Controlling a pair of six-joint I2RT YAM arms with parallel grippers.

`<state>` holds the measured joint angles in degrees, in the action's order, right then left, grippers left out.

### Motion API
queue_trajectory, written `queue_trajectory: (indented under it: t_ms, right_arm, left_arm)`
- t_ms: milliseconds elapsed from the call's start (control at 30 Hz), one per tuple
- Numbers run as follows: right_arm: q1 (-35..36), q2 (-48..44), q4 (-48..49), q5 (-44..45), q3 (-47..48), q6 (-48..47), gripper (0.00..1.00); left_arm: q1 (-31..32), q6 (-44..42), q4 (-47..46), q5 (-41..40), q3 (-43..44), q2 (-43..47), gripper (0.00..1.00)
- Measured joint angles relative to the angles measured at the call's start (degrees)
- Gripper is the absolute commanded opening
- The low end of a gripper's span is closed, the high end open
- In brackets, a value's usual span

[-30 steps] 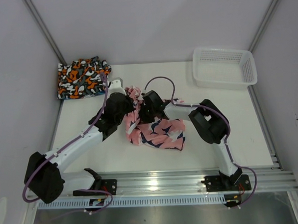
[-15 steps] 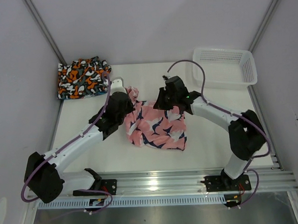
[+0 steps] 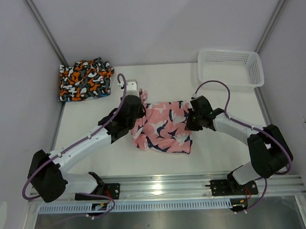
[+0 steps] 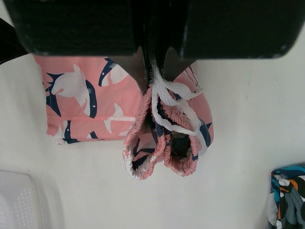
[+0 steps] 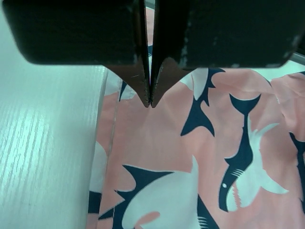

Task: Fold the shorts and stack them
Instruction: Fold the shorts

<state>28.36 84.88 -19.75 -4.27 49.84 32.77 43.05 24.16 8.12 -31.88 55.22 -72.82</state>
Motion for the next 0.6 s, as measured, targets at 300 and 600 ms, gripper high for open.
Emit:
queue_trajectory:
  t_ms: [300,600]
  right_arm:
    - [0.3,0.7,1.1,2.0,-3.7,0.0,0.00]
    - [0.8,1.8,3.1,2.1,-7.1,1.3,0.00]
  left_arm:
    - [7.8,-3.6,0.3,-6.5,4.2,-5.3,0.00]
    - [15.1,-4.3,6.7,-13.1,19.0,-20.5,0.00]
